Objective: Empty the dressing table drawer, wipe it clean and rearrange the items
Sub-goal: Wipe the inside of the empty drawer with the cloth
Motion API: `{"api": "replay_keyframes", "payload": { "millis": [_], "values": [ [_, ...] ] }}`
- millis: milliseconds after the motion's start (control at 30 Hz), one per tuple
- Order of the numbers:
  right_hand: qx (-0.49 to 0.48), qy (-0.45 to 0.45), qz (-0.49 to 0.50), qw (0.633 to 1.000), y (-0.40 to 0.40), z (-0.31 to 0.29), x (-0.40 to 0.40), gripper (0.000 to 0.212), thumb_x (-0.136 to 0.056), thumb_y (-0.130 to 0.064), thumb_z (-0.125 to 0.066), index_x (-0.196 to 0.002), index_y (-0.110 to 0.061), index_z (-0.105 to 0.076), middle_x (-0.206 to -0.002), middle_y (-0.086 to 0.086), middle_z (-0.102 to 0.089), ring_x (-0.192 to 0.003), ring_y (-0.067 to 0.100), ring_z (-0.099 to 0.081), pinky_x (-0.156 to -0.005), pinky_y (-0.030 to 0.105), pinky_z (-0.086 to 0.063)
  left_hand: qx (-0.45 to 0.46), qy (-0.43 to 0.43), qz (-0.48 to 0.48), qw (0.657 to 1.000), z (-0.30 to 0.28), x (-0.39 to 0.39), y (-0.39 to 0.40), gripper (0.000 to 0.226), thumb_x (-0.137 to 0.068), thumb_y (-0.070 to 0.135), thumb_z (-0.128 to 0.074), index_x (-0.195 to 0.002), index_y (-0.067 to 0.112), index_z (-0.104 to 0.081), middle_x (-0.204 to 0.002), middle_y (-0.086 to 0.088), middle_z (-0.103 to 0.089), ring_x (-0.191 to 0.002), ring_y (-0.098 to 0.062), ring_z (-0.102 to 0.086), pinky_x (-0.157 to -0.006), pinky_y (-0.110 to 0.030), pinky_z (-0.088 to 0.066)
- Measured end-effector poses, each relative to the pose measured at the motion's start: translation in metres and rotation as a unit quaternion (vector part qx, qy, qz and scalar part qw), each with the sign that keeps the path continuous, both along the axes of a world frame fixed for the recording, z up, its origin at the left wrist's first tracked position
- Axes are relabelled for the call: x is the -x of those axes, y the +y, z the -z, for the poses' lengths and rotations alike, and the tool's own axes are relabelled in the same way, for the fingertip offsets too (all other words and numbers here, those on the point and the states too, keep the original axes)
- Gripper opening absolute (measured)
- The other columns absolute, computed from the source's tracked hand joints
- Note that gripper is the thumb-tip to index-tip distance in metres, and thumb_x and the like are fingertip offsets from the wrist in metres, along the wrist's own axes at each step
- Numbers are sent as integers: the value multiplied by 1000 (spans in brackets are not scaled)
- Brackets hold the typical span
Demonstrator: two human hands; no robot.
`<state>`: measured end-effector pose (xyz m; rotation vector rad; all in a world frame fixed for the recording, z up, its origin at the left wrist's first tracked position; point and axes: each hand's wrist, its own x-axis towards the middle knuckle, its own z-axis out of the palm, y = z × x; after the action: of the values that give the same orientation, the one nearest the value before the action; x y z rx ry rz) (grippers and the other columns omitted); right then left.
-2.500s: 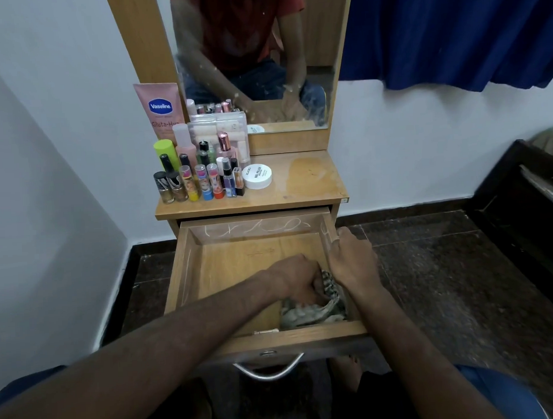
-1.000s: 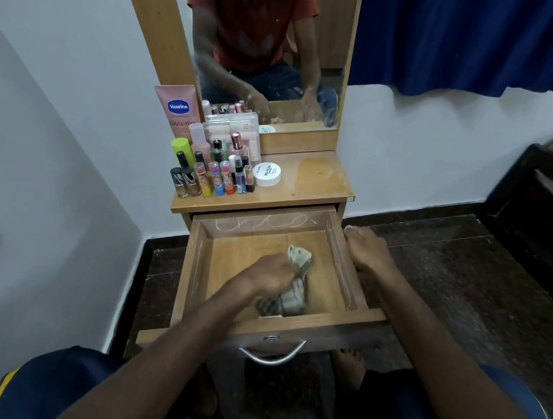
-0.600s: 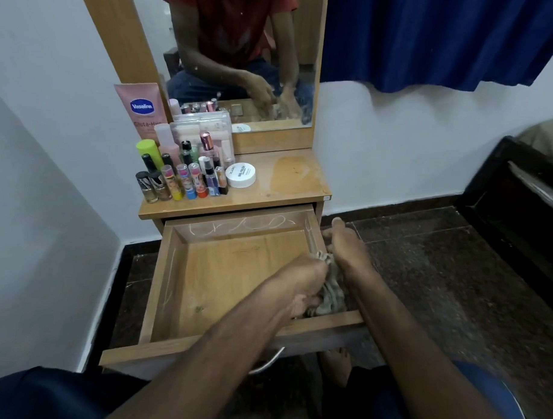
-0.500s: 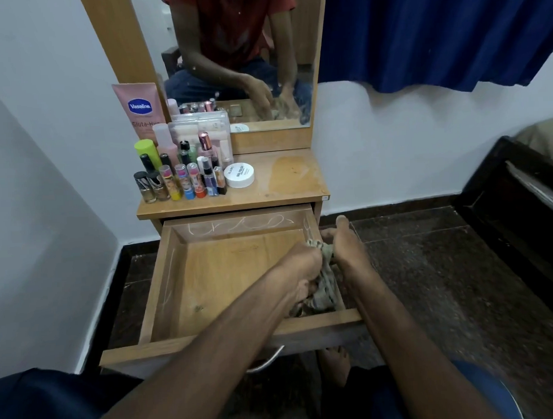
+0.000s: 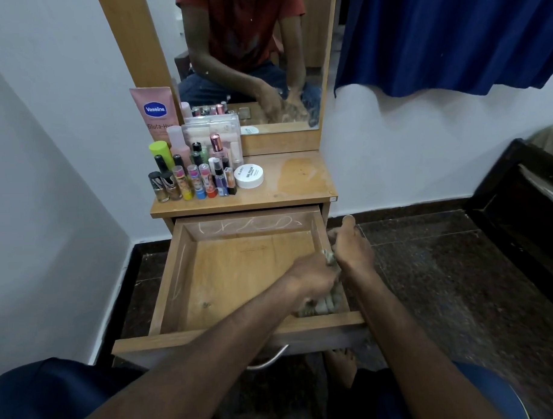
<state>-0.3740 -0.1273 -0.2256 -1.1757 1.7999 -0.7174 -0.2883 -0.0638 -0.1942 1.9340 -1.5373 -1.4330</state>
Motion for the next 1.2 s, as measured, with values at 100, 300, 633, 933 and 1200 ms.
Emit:
{"api": "replay_keyframes", "payload": {
  "millis": [100,300,633,933,1200],
  "values": [
    [-7,-10,-2,1000,2,0,-2,95,-86,-65,1,-122,-18,-74,-128,17,-71,-117,37,-62,-110,53,-43,-41,-54,70,995,-2,1,7,17,-105,6,-44,-95,11,-57,-82,-2,-54,-68,-13,-49,-58,-26,-40],
    [6,19,-17,1000,5,-3,2,78,-104,-57,-9,-129,-15,-70,-135,21,-65,-121,38,-60,-109,48,-42,-30,95,-135,986,-7,0,-1,35,-105,-3,-43,-79,11,-61,-72,-6,-65,-54,-13,-62,-39,-18,-46],
    [50,58,-62,995,8,-1,3,67,-110,-41,-9,-133,-4,-60,-141,26,-60,-128,45,-54,-109,51,-42,118,66,-291,947,-3,-3,-61,15,-105,12,-53,-103,2,-64,-85,-11,-65,-65,-20,-59,-40,-25,-45],
    [56,50,-32,997,0,1,3,61,-113,-34,-13,-127,-2,-63,-135,28,-62,-124,43,-56,-104,48,-40,201,-120,-63,970,34,-7,-25,20,-101,11,-57,-84,8,-66,-88,-6,-70,-78,-22,-65,-62,-29,-52],
    [43,42,-17,998,-1,5,3,65,-111,-41,-16,-132,-2,-64,-136,29,-61,-126,43,-56,-108,49,-42,229,-118,-170,951,13,0,-65,36,-103,13,-57,-68,14,-47,-71,-1,-50,-66,-21,-50,-54,-24,-30]
  ]
}}
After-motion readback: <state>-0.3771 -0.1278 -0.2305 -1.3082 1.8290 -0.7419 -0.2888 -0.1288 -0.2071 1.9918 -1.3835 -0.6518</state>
